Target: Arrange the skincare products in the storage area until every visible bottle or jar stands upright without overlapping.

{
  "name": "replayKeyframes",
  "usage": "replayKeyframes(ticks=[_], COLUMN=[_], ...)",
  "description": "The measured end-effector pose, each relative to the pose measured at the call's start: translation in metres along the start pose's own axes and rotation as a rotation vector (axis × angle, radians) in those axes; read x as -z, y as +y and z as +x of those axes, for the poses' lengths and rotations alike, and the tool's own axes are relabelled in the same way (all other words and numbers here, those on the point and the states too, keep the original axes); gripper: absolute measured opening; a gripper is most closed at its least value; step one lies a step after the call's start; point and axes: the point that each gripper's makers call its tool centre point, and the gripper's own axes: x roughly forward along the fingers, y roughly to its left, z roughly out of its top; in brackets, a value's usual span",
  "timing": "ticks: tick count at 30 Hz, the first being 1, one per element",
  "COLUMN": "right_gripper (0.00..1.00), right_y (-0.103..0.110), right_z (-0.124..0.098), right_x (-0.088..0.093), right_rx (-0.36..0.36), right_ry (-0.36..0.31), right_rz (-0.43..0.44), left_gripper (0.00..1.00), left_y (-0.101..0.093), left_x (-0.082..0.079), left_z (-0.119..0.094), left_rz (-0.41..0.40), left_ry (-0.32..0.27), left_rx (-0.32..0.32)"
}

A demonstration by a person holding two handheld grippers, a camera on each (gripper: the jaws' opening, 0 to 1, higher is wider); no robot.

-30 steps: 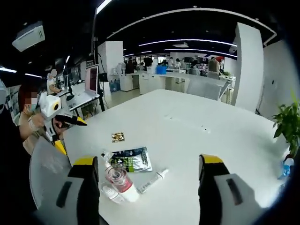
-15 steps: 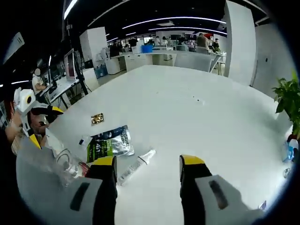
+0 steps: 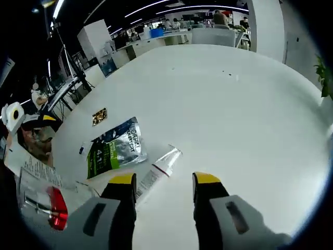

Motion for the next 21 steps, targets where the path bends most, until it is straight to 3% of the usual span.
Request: replayKeyframes(ticks=[8,15,19,21], right_gripper=[0.43,0.40,0.36,0.32], right_y=[0.005,-0.002,-0.003,-0.007], right_z=[0.021,0.033,0.035,0.033], right_x=[0.003,0.014,0.018,0.018], right_rx=[-0.012,-0.001,-0.003,0.013], right_ry=[0.100,0.219,0.259,0.277], right_rz=[-0.053,-0.182,-0.221,-0.282], left_gripper=[0.97,0.97,0.97,0.97], left_y=[-0.002,0.001,0.000,0.000], left_x=[0.003,0.006,0.006,0.007], left_z=[0.002,0.004,0.004,0.004], left_rz=[-0.007,-0.026,-0.031,-0.032], left_ry=[0.008,0.007,0.003,0.003], left_rx=[0.010,0.002,0.006,0.006])
